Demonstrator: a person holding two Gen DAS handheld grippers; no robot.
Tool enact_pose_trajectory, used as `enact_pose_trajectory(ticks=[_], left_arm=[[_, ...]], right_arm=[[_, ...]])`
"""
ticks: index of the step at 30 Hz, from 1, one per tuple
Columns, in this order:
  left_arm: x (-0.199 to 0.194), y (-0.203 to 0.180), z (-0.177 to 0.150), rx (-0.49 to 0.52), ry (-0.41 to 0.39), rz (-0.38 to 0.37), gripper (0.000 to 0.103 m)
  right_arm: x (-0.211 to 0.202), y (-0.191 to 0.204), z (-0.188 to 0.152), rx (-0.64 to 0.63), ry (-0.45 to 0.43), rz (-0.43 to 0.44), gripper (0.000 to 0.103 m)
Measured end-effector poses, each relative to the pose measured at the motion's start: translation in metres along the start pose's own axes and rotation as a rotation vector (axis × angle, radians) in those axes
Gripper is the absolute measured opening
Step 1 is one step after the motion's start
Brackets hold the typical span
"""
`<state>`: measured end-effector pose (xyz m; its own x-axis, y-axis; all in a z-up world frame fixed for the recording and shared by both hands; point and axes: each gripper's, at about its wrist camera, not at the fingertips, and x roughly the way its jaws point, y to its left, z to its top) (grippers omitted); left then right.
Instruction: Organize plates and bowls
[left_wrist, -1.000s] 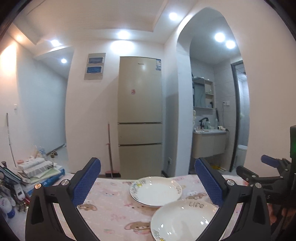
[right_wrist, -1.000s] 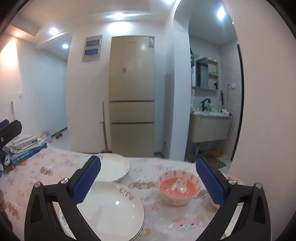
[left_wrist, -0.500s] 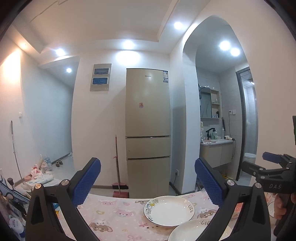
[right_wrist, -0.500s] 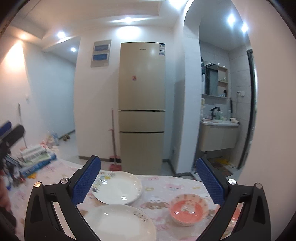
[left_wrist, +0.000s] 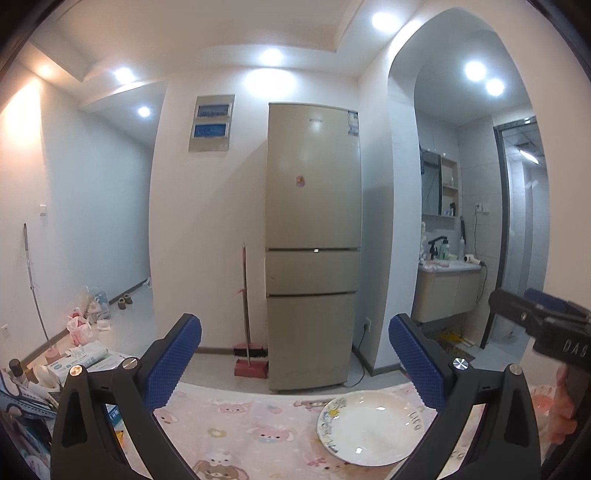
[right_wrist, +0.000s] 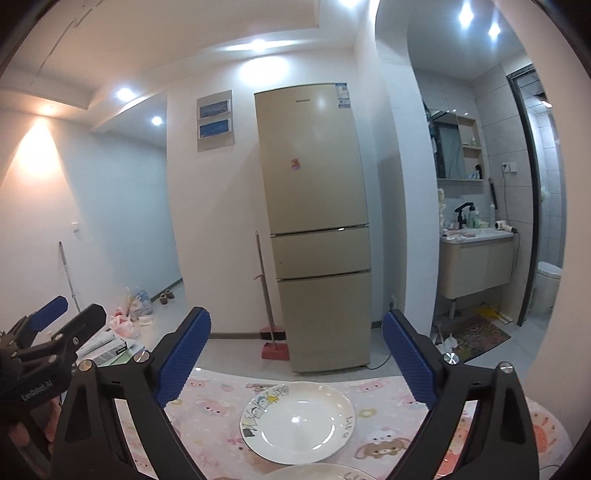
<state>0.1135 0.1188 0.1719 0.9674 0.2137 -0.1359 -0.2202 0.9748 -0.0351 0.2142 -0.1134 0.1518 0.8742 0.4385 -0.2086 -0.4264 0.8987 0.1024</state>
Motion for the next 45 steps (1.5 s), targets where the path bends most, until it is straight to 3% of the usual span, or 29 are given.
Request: enact_pose_trajectory(ticks=[3,7,11,14,19,23,26,32,35,38,45], left_arm=[[0.03,0.025,-0.025,-0.065,0.07,0.04,0.103],[0.065,0.039,-0.047,-0.138,0.187,-0.001,0.103],[0.093,0.026,-0.054,-0.132,0.276,-0.062,0.103],[0.129,0.008,-0.05,-0.098,0.402,-0.1,0.103],[0.157,-0.011,-0.066,-0.058,0.44,-0.073,0.102],[0.189,-0.014,-0.096,-0.089,0.571,-0.123,0.089],[0.202,-0.013,-0.107,-0.075,0.598,-0.097,0.087],[0.219,-0.021,-0.136,-0.052,0.691,-0.161,0.076],[0.227,-0.025,-0.148,-0.036,0.73,-0.155,0.069],[0.235,-0.022,-0.163,-0.064,0.773,-0.171,0.063],[0.245,-0.022,-0.187,-0.126,0.82,-0.203,0.05]], right_arm=[[0.025,-0.001,-0.017,0.006,0.08,0.023,0.094],[0.052,-0.007,-0.032,-0.001,0.168,0.008,0.092],[0.074,-0.026,-0.041,0.003,0.245,-0.047,0.092],[0.094,-0.047,-0.051,0.065,0.307,-0.065,0.091],[0.122,-0.066,-0.072,0.048,0.405,-0.105,0.089],[0.142,-0.079,-0.091,0.072,0.498,-0.09,0.085],[0.152,-0.088,-0.101,0.089,0.538,-0.094,0.085],[0.172,-0.099,-0.121,0.149,0.634,-0.073,0.085],[0.177,-0.1,-0.131,0.141,0.671,-0.076,0.082],[0.183,-0.098,-0.139,0.14,0.708,-0.067,0.074],[0.188,-0.109,-0.153,0.211,0.75,-0.057,0.07]])
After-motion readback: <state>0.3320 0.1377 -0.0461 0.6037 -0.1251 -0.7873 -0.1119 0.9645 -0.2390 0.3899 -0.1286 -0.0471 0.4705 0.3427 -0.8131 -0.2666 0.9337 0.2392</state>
